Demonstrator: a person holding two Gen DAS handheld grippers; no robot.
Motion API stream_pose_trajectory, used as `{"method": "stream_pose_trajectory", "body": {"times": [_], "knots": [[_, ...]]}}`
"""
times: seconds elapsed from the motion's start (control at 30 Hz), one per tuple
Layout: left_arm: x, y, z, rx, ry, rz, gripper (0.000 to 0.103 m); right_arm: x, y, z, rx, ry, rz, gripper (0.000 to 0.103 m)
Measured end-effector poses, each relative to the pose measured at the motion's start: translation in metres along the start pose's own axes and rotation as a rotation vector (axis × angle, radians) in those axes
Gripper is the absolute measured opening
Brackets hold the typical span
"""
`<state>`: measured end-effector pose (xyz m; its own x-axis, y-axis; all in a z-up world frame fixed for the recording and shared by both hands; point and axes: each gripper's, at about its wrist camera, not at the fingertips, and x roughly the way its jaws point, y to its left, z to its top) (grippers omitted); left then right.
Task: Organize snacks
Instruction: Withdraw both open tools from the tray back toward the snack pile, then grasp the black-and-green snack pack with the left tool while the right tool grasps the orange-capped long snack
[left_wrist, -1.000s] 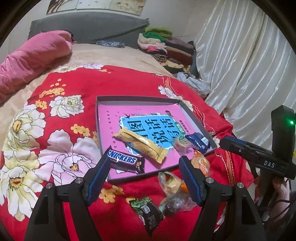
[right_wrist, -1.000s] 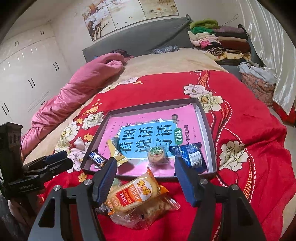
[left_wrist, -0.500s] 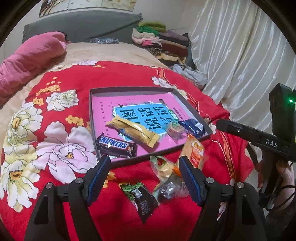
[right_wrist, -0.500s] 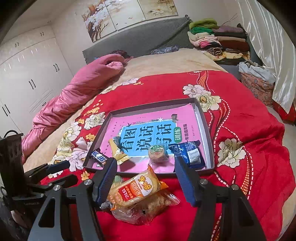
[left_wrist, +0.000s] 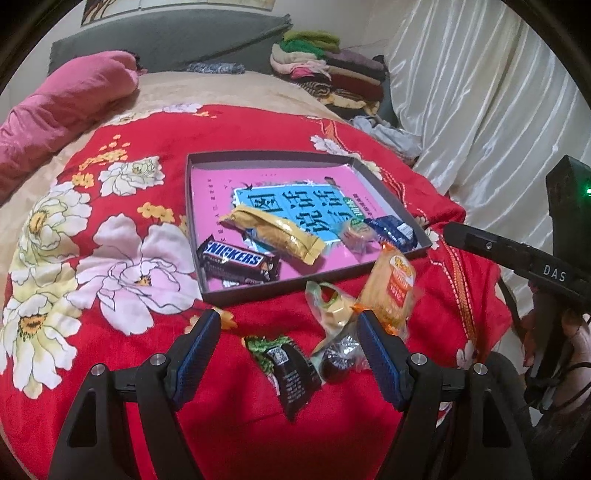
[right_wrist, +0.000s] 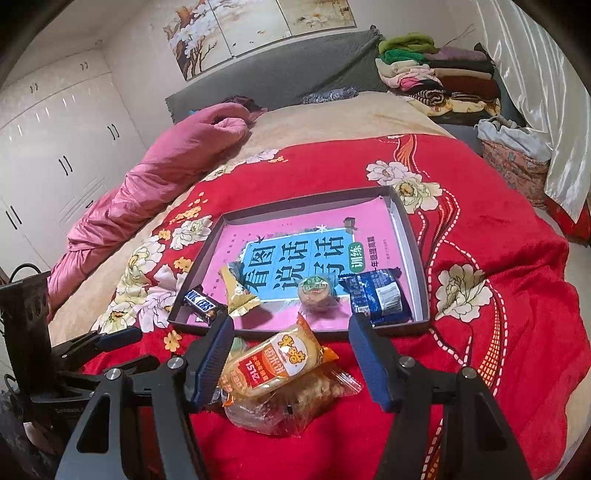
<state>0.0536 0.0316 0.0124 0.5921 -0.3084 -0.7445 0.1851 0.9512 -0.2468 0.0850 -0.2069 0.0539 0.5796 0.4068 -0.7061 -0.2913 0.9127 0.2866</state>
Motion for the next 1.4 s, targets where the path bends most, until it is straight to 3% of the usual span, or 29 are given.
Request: {"method": "stream_pose_trajectory", "body": {"times": [0.8,1.4], "knots": [[0.014,0.004,-0.021,-0.058,0.097,0.046,0.077,0.019,0.010,-0.029,0.022,0.103,0.061,0.064],[0.033,0.013,-0.029,-0.106,0.135,0.036,0.077,0.055,0.007,-0.035,0.130,0.186,0.103,0.064]]}}
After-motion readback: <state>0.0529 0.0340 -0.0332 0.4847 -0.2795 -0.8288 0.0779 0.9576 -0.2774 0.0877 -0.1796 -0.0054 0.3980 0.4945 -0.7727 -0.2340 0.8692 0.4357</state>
